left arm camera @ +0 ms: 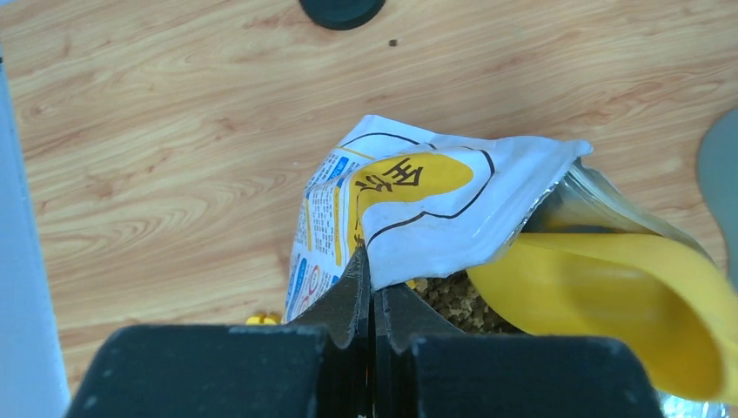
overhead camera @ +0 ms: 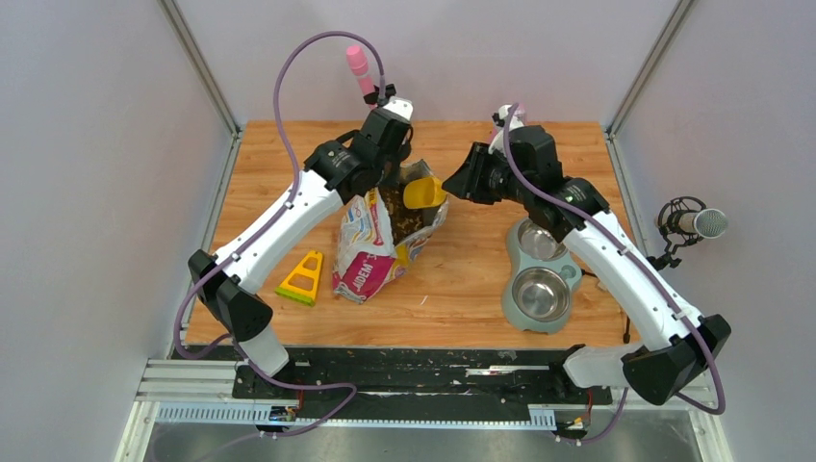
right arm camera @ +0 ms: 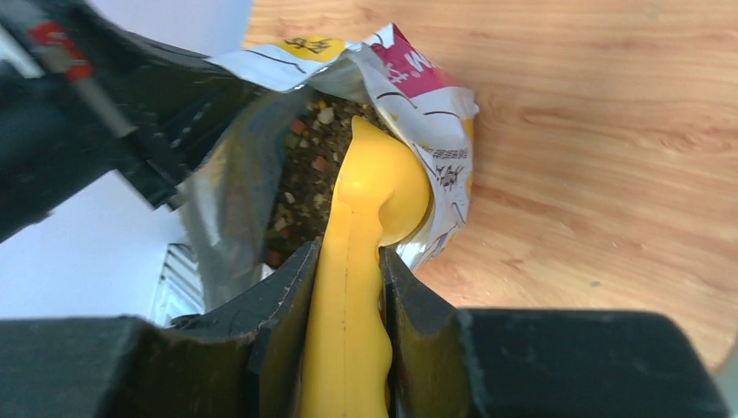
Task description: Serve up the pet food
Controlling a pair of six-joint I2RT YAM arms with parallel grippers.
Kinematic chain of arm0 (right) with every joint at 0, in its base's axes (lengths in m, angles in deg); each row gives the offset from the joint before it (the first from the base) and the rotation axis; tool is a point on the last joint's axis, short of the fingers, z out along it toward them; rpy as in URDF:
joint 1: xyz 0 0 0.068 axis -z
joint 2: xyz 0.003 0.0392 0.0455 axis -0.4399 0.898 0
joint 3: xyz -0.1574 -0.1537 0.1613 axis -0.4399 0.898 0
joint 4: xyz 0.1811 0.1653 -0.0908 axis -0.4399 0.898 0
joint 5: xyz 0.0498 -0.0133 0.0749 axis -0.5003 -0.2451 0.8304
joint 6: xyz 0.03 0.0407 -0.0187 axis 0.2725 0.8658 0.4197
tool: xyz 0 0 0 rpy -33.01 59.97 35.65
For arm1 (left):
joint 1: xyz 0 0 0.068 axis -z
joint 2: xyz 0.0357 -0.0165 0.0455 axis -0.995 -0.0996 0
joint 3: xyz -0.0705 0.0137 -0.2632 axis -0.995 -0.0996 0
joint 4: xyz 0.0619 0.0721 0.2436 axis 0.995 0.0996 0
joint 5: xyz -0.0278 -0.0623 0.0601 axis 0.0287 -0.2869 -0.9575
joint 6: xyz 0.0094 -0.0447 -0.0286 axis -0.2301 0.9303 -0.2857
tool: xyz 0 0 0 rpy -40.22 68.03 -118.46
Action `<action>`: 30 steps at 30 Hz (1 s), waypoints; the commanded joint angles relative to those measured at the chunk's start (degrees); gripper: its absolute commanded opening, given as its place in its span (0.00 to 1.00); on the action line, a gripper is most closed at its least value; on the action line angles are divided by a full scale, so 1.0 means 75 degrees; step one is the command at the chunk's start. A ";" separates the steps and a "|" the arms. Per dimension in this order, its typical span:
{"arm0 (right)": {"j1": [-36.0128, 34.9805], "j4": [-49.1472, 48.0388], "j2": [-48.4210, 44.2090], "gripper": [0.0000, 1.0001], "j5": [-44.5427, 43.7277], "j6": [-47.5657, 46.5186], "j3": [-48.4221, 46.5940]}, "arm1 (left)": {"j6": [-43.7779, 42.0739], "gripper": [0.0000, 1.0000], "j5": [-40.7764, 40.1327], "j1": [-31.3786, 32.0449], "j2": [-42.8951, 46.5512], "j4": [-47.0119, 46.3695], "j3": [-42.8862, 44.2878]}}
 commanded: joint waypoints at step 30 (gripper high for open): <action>-0.0853 -0.1791 0.1211 0.00 0.0262 0.1118 0.1984 | 0.1235 0.00 0.0470 0.0520 0.1882 -0.2365 -0.2056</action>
